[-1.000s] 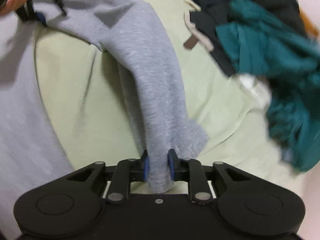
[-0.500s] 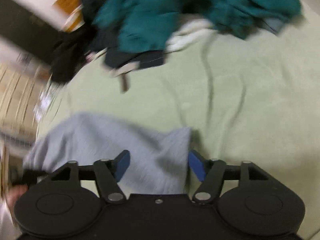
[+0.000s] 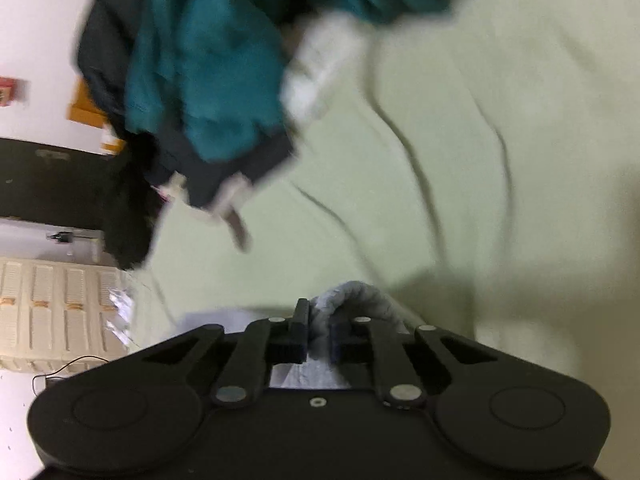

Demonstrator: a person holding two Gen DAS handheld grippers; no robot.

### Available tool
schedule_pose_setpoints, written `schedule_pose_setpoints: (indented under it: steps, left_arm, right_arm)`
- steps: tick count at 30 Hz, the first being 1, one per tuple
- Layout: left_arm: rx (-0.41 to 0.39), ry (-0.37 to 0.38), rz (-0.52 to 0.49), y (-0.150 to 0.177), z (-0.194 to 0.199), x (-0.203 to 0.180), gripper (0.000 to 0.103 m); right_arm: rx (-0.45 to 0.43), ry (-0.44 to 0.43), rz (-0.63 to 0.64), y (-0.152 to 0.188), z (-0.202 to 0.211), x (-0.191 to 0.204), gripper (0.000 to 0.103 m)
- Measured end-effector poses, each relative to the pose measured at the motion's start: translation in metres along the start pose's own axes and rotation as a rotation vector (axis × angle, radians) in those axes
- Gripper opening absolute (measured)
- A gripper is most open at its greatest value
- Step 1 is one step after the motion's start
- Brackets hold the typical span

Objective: Fold clothes
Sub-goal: 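Pinch the grey fabric with the left tool while the right tool regrasps the cuff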

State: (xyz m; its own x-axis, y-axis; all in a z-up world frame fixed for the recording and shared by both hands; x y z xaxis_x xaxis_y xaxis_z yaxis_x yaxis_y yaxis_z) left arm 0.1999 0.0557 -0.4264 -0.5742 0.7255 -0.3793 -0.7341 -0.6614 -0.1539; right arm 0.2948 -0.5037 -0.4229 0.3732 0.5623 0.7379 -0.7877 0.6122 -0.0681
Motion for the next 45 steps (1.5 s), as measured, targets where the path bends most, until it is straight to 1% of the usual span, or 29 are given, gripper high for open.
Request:
schedule_pose_setpoints:
  steps: [4,7,10,11,14,15,17,19,20,21,23,24,25,29,30,32,33,34,35,36,37,40,42,44,45]
  left_arm:
    - [-0.018,0.014,-0.034,-0.007,0.013,-0.006,0.003]
    - [-0.004,0.006,-0.061,-0.005,0.018,-0.005,0.003]
    - [0.017,-0.023,-0.087,0.004,0.022,0.001,0.003]
    - [0.031,-0.042,-0.095,0.009,0.022,0.005,0.002]
    - [0.061,-0.084,-0.111,0.02,0.018,0.016,0.002]
    - [0.07,-0.096,-0.117,0.021,0.016,0.019,0.002]
    - [0.081,-0.115,-0.14,0.022,0.011,0.017,0.002]
    - [0.092,-0.135,-0.168,0.022,0.004,0.013,0.002]
    - [0.092,-0.134,-0.165,0.02,0.002,0.012,0.002]
    - [0.093,-0.133,-0.164,0.018,0.001,0.011,0.002]
    - [0.101,-0.135,-0.169,0.015,-0.002,0.009,0.002]
    - [0.102,-0.133,-0.171,0.014,-0.002,0.01,0.002]
    - [0.103,-0.131,-0.172,0.014,-0.002,0.01,0.002]
    - [0.098,-0.12,-0.15,0.012,-0.003,0.011,0.002]
    - [0.096,-0.118,-0.148,0.012,-0.004,0.011,0.002]
    - [0.096,-0.119,-0.153,0.014,-0.004,0.011,0.002]
    - [0.096,-0.119,-0.155,0.015,-0.003,0.011,0.002]
    - [0.096,-0.118,-0.152,0.014,-0.003,0.011,0.002]
    - [0.095,-0.116,-0.15,0.015,-0.001,0.011,0.002]
    - [0.095,-0.114,-0.148,0.015,0.0,0.011,0.002]
    - [0.093,-0.113,-0.15,0.014,0.001,0.01,0.002]
    - [0.071,-0.094,-0.177,0.011,0.008,0.0,0.002]
    - [0.046,-0.078,-0.216,0.007,0.013,-0.011,0.002]
    - [0.047,-0.067,-0.232,0.005,0.01,-0.018,0.002]
    - [0.05,-0.063,-0.243,0.005,0.008,-0.022,0.002]
  right_arm:
    - [-0.074,-0.008,0.145,-0.017,0.025,0.035,0.008]
    - [-0.095,0.03,0.236,-0.018,0.035,0.039,0.008]
    - [-0.069,0.088,0.222,-0.008,0.035,0.019,0.008]
    - [-0.061,0.112,0.227,-0.002,0.035,0.012,0.008]
    - [-0.025,0.198,0.236,0.018,0.025,-0.017,0.008]
    - [-0.003,0.259,0.264,0.027,0.015,-0.03,0.009]
    - [0.004,0.296,0.254,0.032,0.008,-0.042,0.009]
    - [0.0,0.317,0.209,0.033,-0.002,-0.055,0.015]
    - [0.003,0.312,0.202,0.033,-0.001,-0.056,0.015]
    - [0.019,0.293,0.192,0.031,-0.002,-0.055,0.019]
    - [0.047,0.254,0.213,0.025,0.002,-0.049,0.026]
    - [0.052,0.239,0.223,0.02,0.006,-0.047,0.037]
    - [0.055,0.226,0.231,0.015,0.01,-0.045,0.045]
    - [0.061,0.179,0.199,-0.012,0.013,-0.043,0.047]
    - [0.081,0.177,0.194,-0.019,0.006,-0.042,0.047]
    - [0.126,0.199,0.221,-0.022,-0.007,-0.04,0.047]
    - [0.165,0.197,0.218,-0.022,-0.017,-0.041,0.046]
    - [0.189,0.175,0.194,-0.023,-0.023,-0.042,0.038]
    - [0.186,0.164,0.187,-0.023,-0.025,-0.04,0.03]
    - [0.169,0.144,0.182,-0.025,-0.027,-0.036,0.013]
    - [0.16,0.126,0.172,-0.025,-0.026,-0.033,0.011]
    - [0.113,0.096,0.162,-0.035,-0.022,-0.022,0.009]
    - [0.055,0.068,0.146,-0.048,-0.013,-0.015,0.009]
    - [0.005,0.077,0.143,-0.057,-0.007,-0.014,0.009]
    - [0.004,0.1,0.155,-0.059,-0.009,-0.013,0.009]
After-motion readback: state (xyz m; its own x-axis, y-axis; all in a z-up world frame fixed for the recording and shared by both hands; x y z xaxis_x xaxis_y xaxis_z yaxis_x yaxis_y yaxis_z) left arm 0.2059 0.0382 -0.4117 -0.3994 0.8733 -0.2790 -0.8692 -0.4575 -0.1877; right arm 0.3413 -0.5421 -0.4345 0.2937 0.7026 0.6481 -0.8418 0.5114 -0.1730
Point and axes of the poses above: each gripper's, at about its wrist camera, not at the fingertips, and z roughly against the way its jaws point, x to its left, y to its underside, the point moved 2 cm from there along -z, roughly the way its jaws point, and after that the axes turned 11 degrees about -z, right-handed, at the moved point
